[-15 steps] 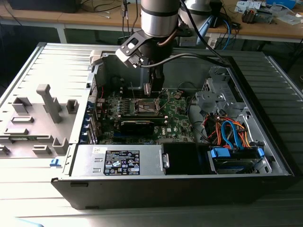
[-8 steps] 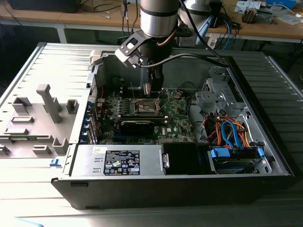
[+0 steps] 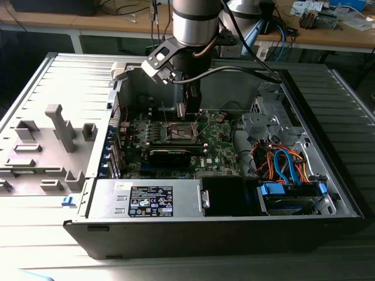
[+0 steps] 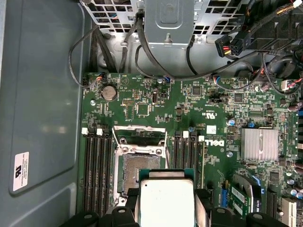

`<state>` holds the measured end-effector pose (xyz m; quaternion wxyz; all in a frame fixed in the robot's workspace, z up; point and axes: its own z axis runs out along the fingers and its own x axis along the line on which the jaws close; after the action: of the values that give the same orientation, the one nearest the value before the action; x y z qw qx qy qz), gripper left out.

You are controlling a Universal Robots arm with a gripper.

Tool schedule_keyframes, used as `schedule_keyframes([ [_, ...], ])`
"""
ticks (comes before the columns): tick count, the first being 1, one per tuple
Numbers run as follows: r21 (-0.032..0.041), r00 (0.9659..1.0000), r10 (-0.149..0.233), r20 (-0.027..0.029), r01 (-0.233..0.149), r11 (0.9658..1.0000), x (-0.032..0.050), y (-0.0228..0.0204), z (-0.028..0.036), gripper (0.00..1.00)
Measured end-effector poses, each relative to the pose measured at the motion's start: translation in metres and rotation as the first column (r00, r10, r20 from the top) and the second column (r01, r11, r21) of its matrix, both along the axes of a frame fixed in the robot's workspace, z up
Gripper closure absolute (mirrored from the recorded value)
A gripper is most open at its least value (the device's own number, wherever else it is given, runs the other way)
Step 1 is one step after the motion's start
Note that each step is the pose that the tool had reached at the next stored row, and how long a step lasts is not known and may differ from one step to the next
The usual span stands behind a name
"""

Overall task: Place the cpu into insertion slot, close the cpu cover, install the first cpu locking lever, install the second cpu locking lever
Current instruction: 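Place the cpu into insertion slot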

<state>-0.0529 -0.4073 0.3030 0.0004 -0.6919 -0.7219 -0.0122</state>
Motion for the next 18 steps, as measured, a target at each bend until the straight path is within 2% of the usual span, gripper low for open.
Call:
schedule_keyframes([
  [18,0.0001,1.0000,0.000,0.0000,0.000,1.0000,-0.0045,0.0014,-0.0018,0.45],
])
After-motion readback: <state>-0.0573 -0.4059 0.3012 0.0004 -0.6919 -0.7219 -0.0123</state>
